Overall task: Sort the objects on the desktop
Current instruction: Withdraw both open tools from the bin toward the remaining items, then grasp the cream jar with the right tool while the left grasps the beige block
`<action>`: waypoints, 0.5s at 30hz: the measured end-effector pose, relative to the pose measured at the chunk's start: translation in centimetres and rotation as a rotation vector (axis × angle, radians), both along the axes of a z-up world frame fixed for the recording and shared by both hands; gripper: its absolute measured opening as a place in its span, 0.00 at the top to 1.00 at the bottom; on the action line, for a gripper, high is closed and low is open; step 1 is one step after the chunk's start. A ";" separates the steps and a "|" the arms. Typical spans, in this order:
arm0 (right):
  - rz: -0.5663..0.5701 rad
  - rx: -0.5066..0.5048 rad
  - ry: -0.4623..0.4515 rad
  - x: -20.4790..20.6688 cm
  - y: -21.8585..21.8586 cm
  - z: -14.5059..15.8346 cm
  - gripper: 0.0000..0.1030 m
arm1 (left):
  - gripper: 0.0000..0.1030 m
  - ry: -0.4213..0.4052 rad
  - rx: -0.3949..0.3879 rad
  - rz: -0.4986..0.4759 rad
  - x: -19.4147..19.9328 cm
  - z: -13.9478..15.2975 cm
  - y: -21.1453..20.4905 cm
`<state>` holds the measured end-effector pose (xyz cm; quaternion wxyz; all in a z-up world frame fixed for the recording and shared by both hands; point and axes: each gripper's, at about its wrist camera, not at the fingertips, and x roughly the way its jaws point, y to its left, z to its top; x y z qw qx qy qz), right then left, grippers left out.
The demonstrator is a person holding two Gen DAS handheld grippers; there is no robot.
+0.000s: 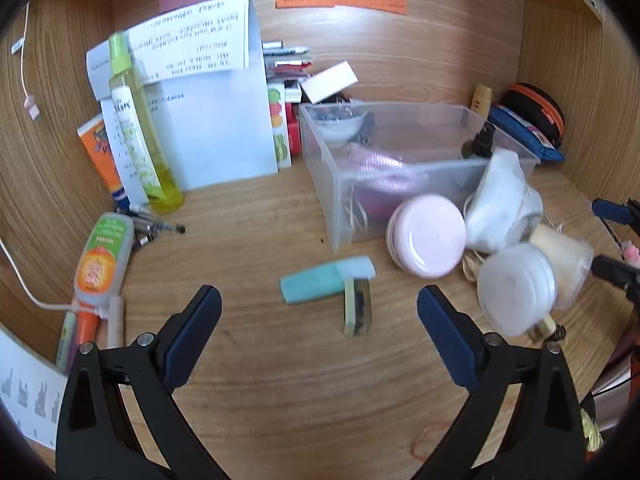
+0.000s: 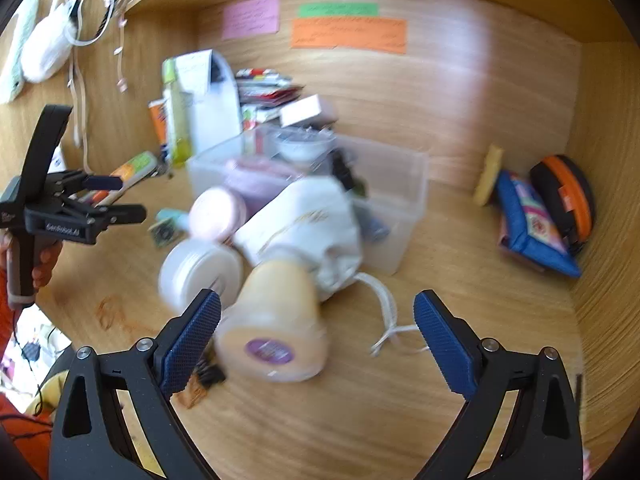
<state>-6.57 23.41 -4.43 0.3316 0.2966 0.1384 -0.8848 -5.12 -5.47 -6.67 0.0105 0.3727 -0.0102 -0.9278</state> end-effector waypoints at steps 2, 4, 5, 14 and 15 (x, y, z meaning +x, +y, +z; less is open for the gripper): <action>0.012 0.030 -0.014 0.3 -0.5 -0.9 0.06 | 0.03 -0.022 0.000 -0.018 0.1 -0.5 0.3; 0.013 0.053 -0.023 0.4 -0.8 -1.6 0.06 | 0.03 -0.045 -0.008 -0.035 0.0 -1.1 0.7; 0.012 0.061 -0.027 0.3 -1.0 -1.8 0.06 | 0.03 -0.055 -0.015 -0.039 -0.1 -1.4 0.9; -0.002 0.068 -0.106 -1.0 -1.5 -3.2 0.07 | 0.20 -0.063 0.002 -0.058 -1.0 -2.3 1.3; -0.003 0.071 -0.107 -1.1 -1.6 -3.2 0.08 | 0.26 -0.069 0.014 -0.057 -1.2 -2.4 1.1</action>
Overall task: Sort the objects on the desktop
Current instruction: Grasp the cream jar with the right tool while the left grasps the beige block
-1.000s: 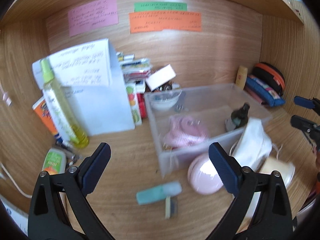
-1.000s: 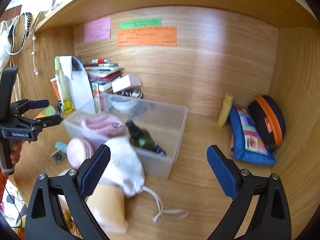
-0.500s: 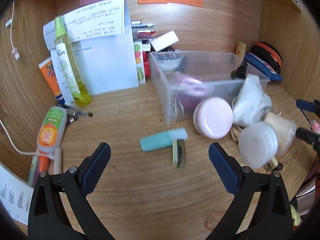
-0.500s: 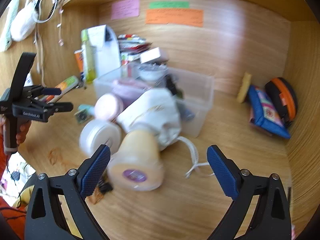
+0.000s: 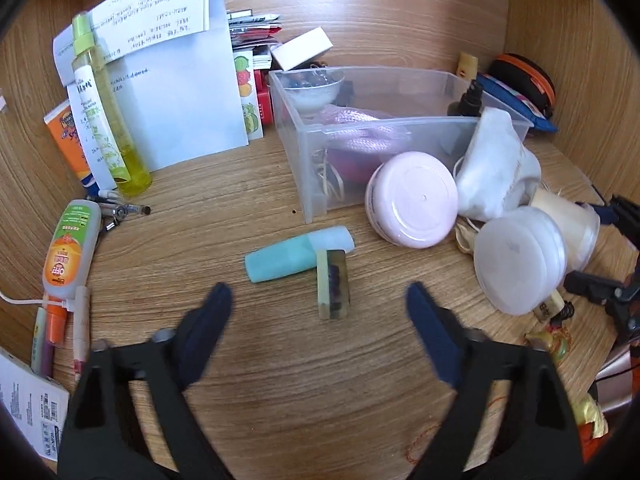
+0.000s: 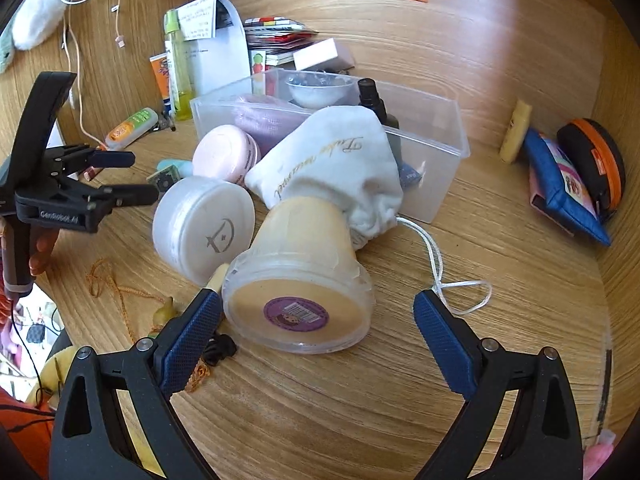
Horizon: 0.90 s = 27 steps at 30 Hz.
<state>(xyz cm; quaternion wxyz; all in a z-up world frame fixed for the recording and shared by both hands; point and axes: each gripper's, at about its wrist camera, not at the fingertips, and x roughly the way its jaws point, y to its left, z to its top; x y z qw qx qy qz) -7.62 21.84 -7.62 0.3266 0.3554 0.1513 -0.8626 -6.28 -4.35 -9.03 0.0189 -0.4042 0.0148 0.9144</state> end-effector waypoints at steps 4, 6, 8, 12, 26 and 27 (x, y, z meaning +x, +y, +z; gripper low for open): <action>-0.001 -0.011 -0.001 -0.1 -0.1 0.2 0.09 | 0.34 -0.023 0.047 0.007 -0.6 -0.4 -0.7; 0.006 -0.004 -0.020 -0.3 -0.4 0.1 0.15 | 0.43 -0.032 0.049 0.006 -0.8 -0.6 -0.8; 0.026 0.001 -0.052 -0.5 -0.5 -0.1 0.24 | 0.46 -0.037 0.056 0.002 -0.9 -0.8 -0.8; 0.042 0.000 -0.062 -0.5 -0.6 -0.1 0.34 | 0.47 -0.043 0.050 0.000 -1.0 -1.0 -0.5; 0.050 -0.084 -0.039 -0.6 0.5 1.1 0.35 | 0.66 -0.064 -0.001 -0.011 -2.6 -1.6 0.5; 0.048 -0.087 -0.034 -0.6 0.5 1.2 0.35 | 0.70 -0.062 -0.002 -0.013 -2.6 -1.5 0.6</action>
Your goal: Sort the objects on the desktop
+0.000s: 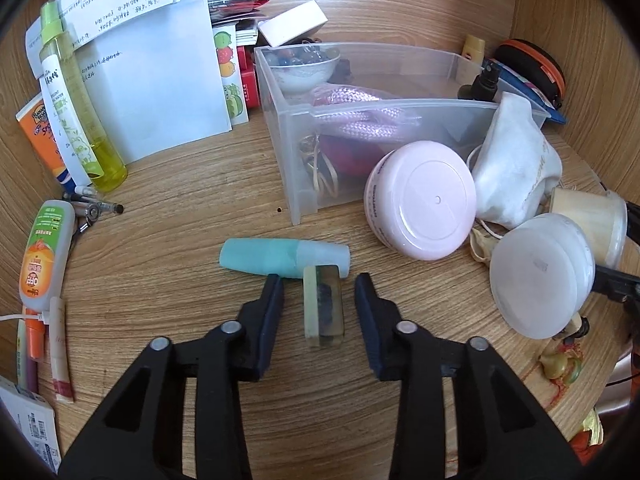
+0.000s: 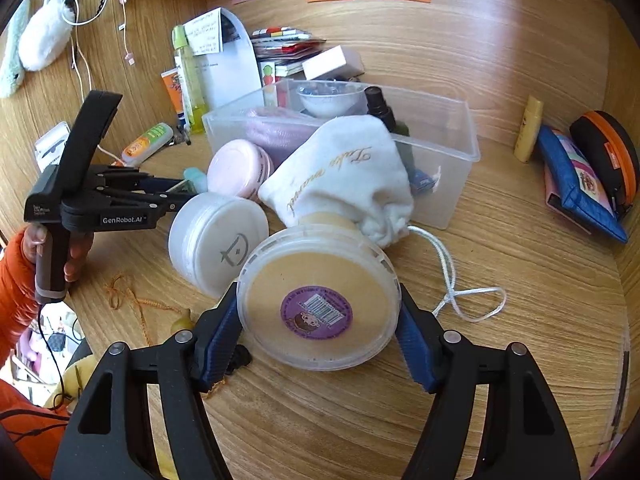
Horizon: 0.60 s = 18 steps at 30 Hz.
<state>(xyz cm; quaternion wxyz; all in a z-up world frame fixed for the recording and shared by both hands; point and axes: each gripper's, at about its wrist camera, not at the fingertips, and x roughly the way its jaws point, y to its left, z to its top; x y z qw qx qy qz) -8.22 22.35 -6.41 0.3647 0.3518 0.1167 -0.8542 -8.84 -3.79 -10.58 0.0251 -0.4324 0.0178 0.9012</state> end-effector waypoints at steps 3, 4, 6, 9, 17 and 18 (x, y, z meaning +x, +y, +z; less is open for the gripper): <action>-0.011 -0.014 0.009 0.0 0.2 0.4 0.35 | 0.78 0.006 -0.004 0.004 0.1 0.0 0.0; -0.011 -0.021 0.011 0.1 0.5 0.7 0.35 | 0.78 0.007 -0.002 0.008 0.1 0.0 0.0; -0.012 -0.035 0.011 0.0 0.7 1.1 0.35 | 0.85 0.007 0.003 0.011 0.1 0.0 -0.3; -0.018 -0.044 0.013 -0.2 0.9 1.5 0.35 | 0.85 0.008 0.012 0.016 0.1 0.1 -0.3; -0.036 -0.090 0.013 -0.4 1.9 2.6 0.35 | 0.85 0.079 0.008 0.002 1.1 1.4 0.4; -0.038 -0.096 0.020 -0.3 2.0 3.0 0.35 | 0.85 0.086 0.007 0.002 1.2 1.7 0.5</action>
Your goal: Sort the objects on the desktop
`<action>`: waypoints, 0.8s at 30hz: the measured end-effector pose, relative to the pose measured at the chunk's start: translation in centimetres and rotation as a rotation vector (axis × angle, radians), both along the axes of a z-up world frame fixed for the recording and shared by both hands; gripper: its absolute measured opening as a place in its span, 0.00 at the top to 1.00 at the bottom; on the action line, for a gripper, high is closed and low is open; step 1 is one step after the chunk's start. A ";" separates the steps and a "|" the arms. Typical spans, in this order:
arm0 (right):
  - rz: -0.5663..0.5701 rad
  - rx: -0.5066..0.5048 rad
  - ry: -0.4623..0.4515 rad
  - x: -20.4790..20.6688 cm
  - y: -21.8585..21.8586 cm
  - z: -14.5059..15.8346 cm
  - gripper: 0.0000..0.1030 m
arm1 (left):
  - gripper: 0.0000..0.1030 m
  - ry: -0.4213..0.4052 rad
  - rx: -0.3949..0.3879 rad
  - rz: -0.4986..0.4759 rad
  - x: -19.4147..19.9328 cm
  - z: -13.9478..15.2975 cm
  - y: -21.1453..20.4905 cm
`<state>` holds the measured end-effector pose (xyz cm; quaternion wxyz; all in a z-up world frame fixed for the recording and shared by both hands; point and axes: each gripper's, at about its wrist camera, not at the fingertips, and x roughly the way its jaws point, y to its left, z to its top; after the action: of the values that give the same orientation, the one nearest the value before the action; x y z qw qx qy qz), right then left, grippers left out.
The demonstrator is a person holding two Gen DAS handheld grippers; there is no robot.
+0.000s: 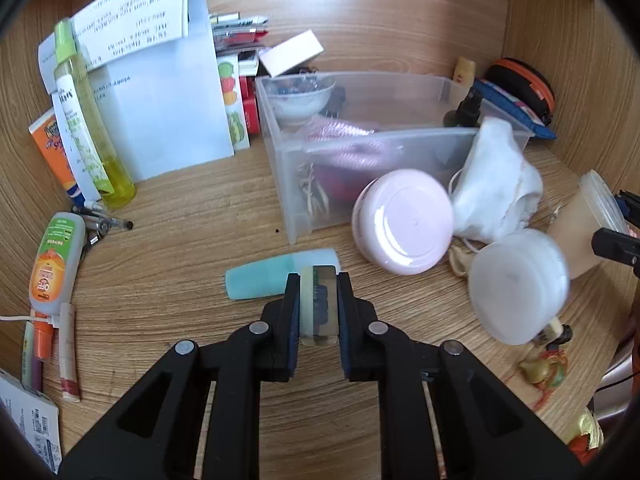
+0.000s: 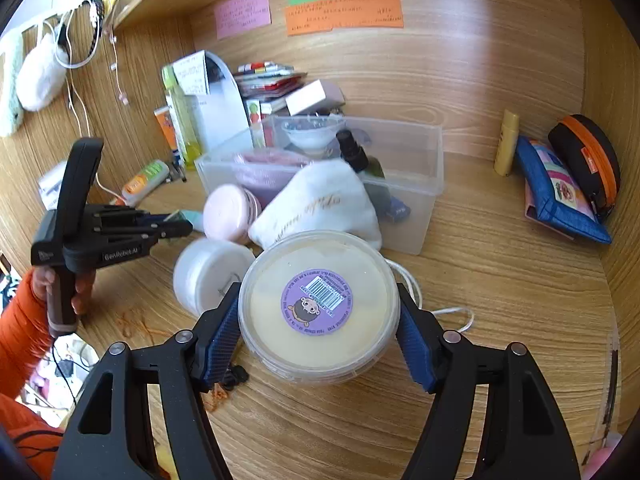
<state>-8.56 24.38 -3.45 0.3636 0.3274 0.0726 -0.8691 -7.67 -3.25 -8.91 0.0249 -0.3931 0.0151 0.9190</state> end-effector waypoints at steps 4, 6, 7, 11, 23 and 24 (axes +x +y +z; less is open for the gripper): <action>-0.008 -0.012 0.040 0.1 0.4 1.5 0.35 | 0.85 0.045 -0.011 0.009 0.4 1.3 0.2; -0.013 -0.024 0.054 0.0 0.6 2.3 0.35 | 0.85 0.064 -0.006 0.011 0.5 1.9 0.1; -0.017 -0.032 0.060 -0.1 0.7 2.7 0.35 | 0.85 0.074 -0.003 0.010 0.5 2.3 0.0; -0.017 -0.064 0.079 -0.8 1.1 4.3 0.35 | 0.85 0.128 -0.021 0.017 0.7 3.6 0.2; -0.068 -0.091 0.114 -4.6 1.5 7.2 0.35 | 0.85 0.237 -0.015 0.018 -0.8 7.5 0.3; -0.071 -0.093 0.115 -5.0 1.5 7.3 0.35 | 0.85 0.242 -0.012 0.020 -1.2 7.8 0.2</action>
<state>-13.57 25.84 3.86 0.3426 0.2619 0.0416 -0.9013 -8.84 -3.06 -1.09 0.0112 -0.2797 0.0194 0.9598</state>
